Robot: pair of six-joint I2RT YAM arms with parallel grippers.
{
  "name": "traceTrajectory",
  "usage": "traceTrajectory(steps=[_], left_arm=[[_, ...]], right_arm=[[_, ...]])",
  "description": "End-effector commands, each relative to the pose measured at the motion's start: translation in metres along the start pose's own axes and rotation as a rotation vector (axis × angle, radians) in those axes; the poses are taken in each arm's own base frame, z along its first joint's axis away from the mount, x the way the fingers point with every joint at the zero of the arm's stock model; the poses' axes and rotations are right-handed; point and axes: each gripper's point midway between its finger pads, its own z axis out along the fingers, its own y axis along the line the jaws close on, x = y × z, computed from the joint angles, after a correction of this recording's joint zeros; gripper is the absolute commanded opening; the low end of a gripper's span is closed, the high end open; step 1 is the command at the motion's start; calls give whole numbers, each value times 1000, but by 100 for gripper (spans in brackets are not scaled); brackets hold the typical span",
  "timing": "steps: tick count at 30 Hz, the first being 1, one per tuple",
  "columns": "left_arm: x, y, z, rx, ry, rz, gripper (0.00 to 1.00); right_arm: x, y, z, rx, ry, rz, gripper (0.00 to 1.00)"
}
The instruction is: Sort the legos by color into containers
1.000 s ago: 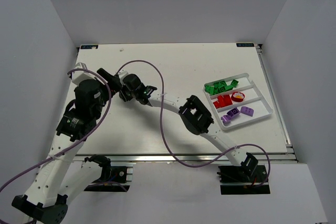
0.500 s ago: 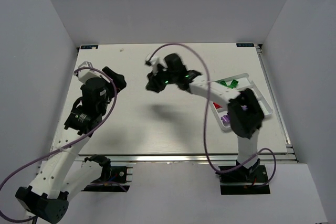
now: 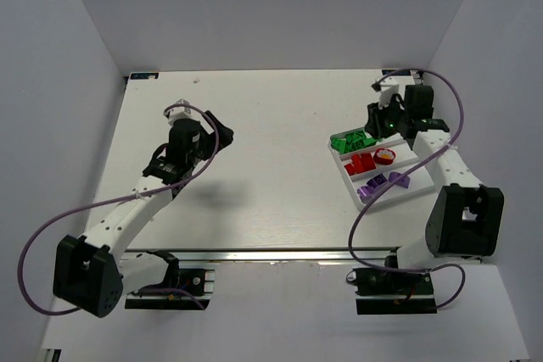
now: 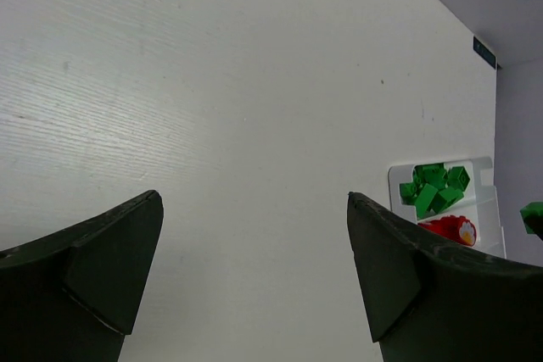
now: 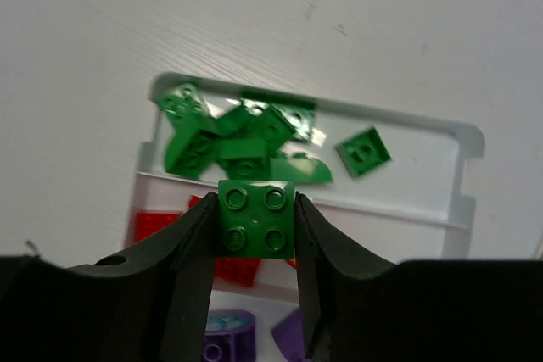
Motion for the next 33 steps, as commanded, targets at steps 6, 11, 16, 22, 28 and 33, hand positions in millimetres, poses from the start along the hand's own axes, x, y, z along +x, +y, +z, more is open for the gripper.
traceTrajectory(steps=[6,11,16,22,28,33], left_arm=[[-6,-35,17,127,23,1,98],[-3,-31,12,133,16,-28,98],[1,-22,6,111,10,-40,98],[2,-22,4,119,14,-46,98],[1,-23,3,123,14,-48,98],[1,-22,-1,124,9,-53,98]], right_arm=[[38,-75,11,140,110,116,0],[45,-120,32,176,155,227,0],[51,-135,37,201,180,280,0],[59,-142,43,231,226,336,17],[62,-140,45,216,238,346,46],[65,-134,46,196,244,365,72]])
